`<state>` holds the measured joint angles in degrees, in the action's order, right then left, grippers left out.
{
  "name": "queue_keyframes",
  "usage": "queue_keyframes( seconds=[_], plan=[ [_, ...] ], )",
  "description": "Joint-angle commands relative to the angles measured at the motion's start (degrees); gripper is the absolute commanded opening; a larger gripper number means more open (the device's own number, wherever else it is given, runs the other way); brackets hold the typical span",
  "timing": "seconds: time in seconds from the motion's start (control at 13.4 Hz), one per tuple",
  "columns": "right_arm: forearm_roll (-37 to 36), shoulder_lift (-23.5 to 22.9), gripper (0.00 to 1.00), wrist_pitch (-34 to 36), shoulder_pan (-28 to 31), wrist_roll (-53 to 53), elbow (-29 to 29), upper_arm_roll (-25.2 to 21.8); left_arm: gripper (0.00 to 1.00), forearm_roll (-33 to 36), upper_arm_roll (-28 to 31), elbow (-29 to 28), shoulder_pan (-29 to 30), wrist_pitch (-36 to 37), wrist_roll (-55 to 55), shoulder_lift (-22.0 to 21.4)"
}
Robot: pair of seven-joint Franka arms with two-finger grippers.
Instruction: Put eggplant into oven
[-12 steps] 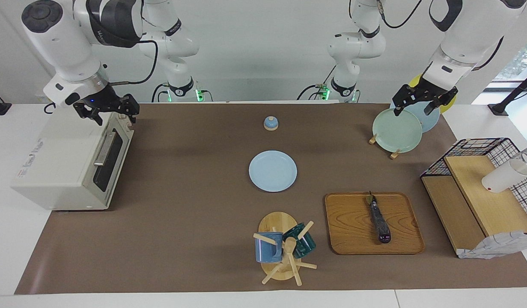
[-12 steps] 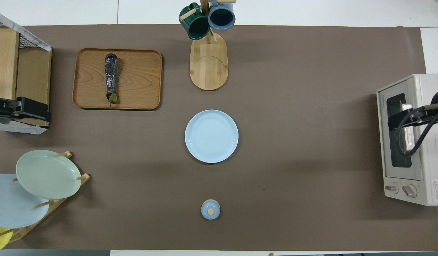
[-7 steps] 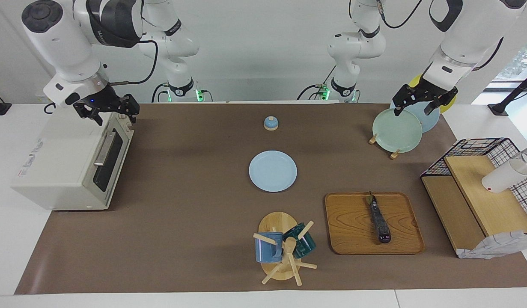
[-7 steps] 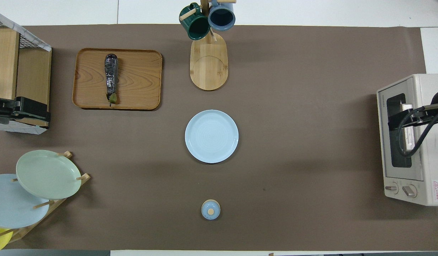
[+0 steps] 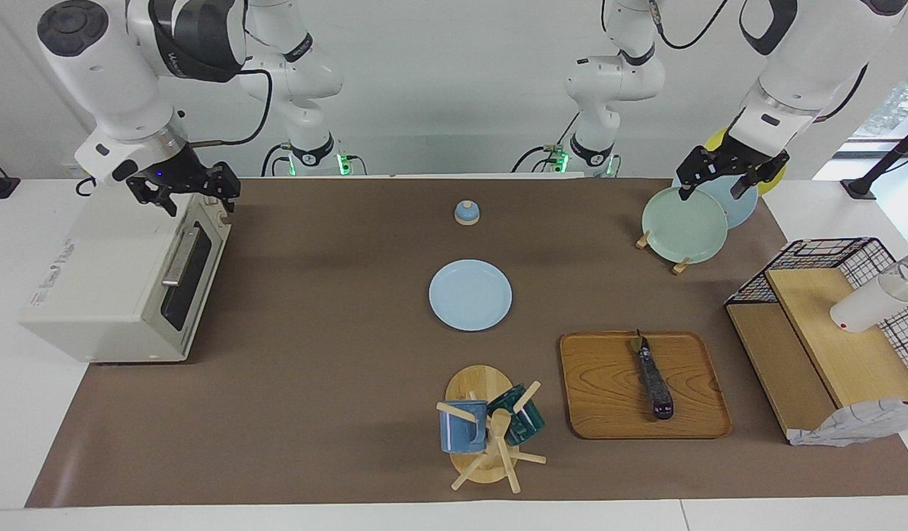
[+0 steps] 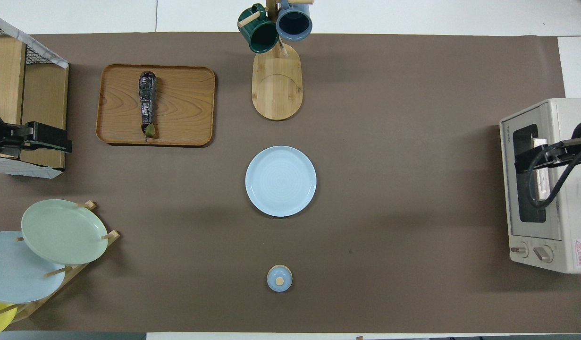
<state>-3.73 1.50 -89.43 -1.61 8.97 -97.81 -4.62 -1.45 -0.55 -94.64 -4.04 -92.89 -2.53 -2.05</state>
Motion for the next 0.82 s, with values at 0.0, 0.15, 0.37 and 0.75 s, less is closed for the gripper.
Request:
queue_keyframes(
  seconds=[0.0, 0.15, 0.37, 0.75],
  plan=[
    [0.83, 0.61, 1.0, 0.66, 1.25, -0.01, -0.18, -0.39, 1.0, -0.74, -0.07, -2.04, 0.0, -2.99, -0.99, 0.63],
    [1.0, 1.22, 0.56, -6.58, 1.17, -1.58, -3.06, -0.13, 1.0, -1.09, -0.07, -1.77, -0.18, -5.27, -1.08, 3.62],
    [1.0, 2.27, 0.0, -8.92, 1.08, -0.8, -6.06, -0.13, 1.0, -2.94, -0.16, -1.34, -0.53, -10.36, -1.51, 9.76],
    [-0.75, 2.54, 0.0, -12.17, 1.96, -2.37, -12.3, -0.3, 1.0, -5.4, -0.16, -0.81, -1.05, -24.33, -3.1, 20.13]
  ],
)
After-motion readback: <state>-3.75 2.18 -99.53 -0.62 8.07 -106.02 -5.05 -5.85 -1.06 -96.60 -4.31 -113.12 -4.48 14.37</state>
